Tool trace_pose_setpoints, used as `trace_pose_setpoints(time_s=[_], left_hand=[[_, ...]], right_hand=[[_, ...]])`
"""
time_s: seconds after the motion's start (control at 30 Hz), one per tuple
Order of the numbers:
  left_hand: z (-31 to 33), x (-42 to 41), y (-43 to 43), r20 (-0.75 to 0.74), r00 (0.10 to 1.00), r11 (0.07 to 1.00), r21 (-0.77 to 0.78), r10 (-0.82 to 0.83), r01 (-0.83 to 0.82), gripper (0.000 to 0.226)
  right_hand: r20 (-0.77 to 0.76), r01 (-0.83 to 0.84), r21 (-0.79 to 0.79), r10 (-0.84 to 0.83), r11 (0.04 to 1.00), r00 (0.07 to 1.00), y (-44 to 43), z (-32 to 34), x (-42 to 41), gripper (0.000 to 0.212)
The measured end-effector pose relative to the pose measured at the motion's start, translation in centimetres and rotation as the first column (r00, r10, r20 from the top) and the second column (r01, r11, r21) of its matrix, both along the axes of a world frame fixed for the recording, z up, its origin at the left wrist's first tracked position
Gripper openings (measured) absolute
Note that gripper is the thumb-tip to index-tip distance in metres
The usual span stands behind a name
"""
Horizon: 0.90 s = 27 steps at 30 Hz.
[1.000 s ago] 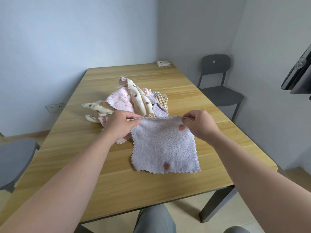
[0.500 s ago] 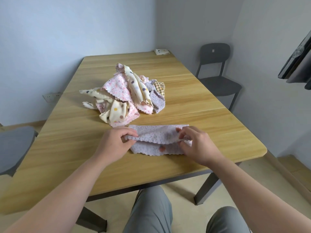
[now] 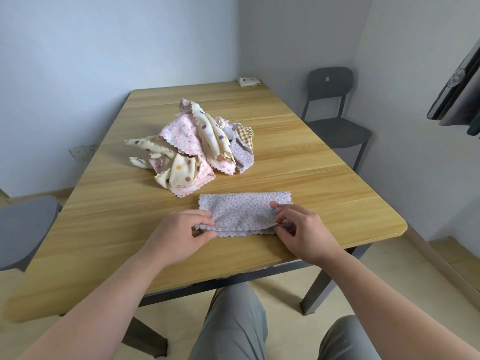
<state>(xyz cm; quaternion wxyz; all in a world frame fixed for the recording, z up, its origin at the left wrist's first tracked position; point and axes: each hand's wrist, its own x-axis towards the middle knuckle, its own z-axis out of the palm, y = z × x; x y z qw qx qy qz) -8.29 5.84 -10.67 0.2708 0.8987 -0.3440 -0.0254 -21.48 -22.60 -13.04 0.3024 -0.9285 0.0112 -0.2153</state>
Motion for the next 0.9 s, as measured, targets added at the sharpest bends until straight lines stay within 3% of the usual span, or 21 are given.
trace_pose_setpoints(time_s=[0.17, 0.23, 0.37, 0.53, 0.73, 0.9], left_hand=[[-0.3, 0.1, 0.1, 0.05, 0.998, 0.999, 0.034, -0.027, 0.026, 0.034], [-0.4, 0.3, 0.1, 0.184, 0.981, 0.996, 0.084, -0.056, 0.041, 0.034], [-0.4, 0.4, 0.2, 0.434, 0.887, 0.979, 0.186, -0.158, 0.083, 0.04], [0.0, 0.1, -0.5, 0.37, 0.91, 0.976, 0.177, -0.185, 0.127, 0.021], [0.9, 0.1, -1.0, 0.338, 0.923, 0.964, 0.245, -0.184, 0.102, 0.044], [1.5, 0.4, -2.1, 0.323, 0.936, 0.972, 0.225, -0.142, 0.069, 0.039]], right_hand=[[-0.086, -0.001, -0.036, -0.003, 0.999, 0.996, -0.3, 0.2, 0.1, 0.03], [-0.112, 0.015, -0.104, -0.027, 0.994, 0.993, -0.4, 0.4, 0.0, 0.035], [-0.069, 0.005, -0.256, -0.024, 0.967, 0.997, -0.7, 0.7, 0.3, 0.022], [-0.046, -0.04, -0.328, 0.026, 0.944, 0.999, -0.9, 0.9, 0.8, 0.015], [-0.042, 0.036, -0.263, -0.049, 0.964, 0.998, -0.7, 1.6, 1.0, 0.02], [0.005, 0.073, -0.201, -0.073, 0.977, 0.997, -0.5, 2.0, 1.6, 0.02]])
